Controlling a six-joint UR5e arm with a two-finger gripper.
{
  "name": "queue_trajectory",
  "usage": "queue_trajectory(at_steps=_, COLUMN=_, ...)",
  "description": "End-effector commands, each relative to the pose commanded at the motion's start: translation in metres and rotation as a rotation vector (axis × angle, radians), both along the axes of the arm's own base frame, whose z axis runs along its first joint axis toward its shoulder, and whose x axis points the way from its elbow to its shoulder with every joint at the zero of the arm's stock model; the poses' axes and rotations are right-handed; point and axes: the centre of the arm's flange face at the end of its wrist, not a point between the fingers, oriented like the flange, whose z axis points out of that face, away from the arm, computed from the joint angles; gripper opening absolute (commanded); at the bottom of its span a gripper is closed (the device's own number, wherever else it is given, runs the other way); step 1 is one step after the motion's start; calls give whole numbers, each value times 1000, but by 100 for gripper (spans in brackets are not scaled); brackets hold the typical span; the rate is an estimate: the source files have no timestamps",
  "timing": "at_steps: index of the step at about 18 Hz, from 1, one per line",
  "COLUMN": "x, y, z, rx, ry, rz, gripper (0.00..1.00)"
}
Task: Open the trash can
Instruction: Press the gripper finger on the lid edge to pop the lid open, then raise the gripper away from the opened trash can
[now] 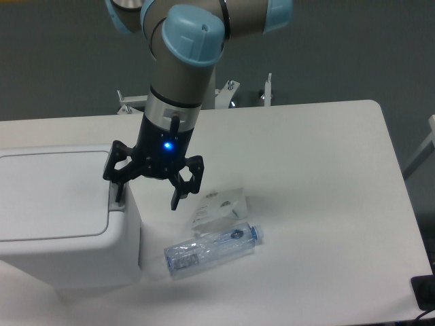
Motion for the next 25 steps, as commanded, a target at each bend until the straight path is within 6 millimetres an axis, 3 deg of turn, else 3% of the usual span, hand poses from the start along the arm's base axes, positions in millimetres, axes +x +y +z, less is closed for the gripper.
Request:
queue_trajectory(at_steps=12, x=-1, y=0, z=-1, rx=14, ry=15, rz=2, gripper=100)
queue_trajectory(at_steps=15, x=-7, y=1, z=37, rx=68, ry=66, rz=10, gripper=100)
queue_trajectory(at_steps=18, x=-51, y=-21, z=75, rx=98, ry=132, rz=96, gripper=100)
queue_trajectory(at_steps=20, x=-64, y=-33, z=97, rx=96, ry=196, rz=141, gripper=100)
queue_trajectory(at_steps=22, x=-92, y=-55, z=103, rx=68, ry=224, rz=208, gripper=100)
queue_trajectory(at_steps=25, x=-115, y=-77, z=105, rx=31, ry=259, rz=242, gripper=100)
